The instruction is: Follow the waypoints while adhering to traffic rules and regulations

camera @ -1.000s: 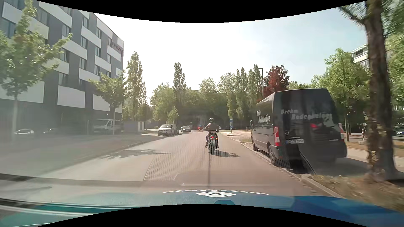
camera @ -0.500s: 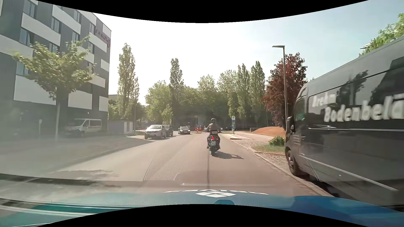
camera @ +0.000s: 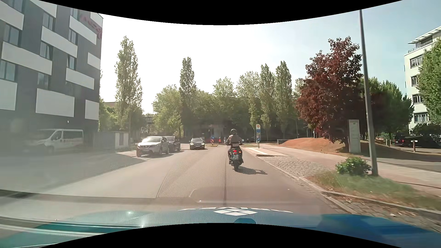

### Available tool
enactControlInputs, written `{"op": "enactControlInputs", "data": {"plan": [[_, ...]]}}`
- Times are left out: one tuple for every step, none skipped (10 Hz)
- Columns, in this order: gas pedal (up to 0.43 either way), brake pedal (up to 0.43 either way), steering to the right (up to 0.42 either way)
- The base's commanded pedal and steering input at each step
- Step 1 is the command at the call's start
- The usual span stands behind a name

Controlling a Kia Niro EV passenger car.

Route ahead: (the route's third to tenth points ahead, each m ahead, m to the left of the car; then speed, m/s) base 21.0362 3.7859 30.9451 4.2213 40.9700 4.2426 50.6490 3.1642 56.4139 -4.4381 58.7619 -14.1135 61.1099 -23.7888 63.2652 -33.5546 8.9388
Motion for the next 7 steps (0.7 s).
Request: {"op": "enactControlInputs", "data": {"plan": [[0.0,0.177,0.004],[0.0,0.177,0.004],[0.0,0.183,0.003],[0.0,0.183,0.003],[0.0,0.189,0.003],[0.0,0.195,0.003],[0.0,0.195,0.003]]}}
